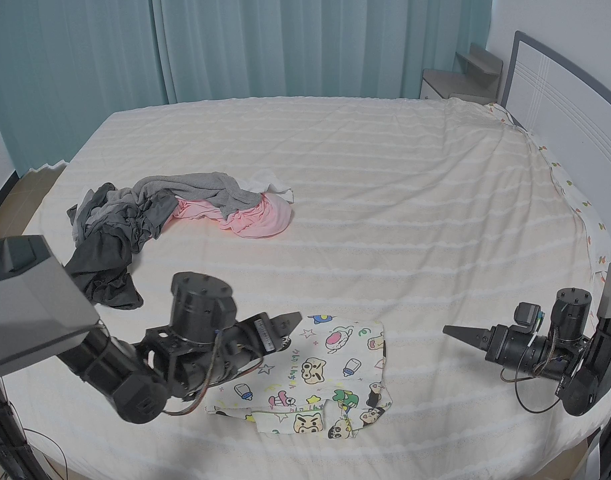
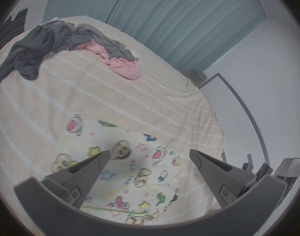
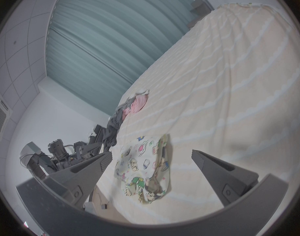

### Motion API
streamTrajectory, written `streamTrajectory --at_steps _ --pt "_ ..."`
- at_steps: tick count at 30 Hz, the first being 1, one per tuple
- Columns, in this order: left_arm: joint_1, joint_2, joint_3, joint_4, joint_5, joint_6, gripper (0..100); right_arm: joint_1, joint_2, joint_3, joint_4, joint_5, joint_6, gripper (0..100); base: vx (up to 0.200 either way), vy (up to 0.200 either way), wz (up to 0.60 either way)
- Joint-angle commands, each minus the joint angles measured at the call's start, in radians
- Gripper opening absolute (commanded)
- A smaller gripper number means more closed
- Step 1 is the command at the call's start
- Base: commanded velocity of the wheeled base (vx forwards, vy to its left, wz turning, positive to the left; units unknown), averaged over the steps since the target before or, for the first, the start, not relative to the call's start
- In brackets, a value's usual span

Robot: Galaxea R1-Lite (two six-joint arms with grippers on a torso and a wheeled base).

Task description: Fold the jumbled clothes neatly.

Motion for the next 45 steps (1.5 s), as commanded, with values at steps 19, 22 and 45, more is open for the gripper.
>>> streamTrajectory --at_steps 19,22,45 --pt "0.101 0.145 0.425 -0.64 -0.014 -0.039 100 0.306 0.279 -0.293 0.113 -0.101 -0.018 100 -0.032 0.0 0.0" --pt "0.102 0.152 0.43 -0.651 -0.014 -0.039 100 0.315 0.282 -0.295 0.11 -0.104 -0.018 100 0.0 0.0 0.0" --pt "0.11 0.158 0.427 -0.651 -0.017 -0.044 100 0.342 0.357 -0.408 0.121 -0.11 -0.018 0 0.0 0.0 0.0"
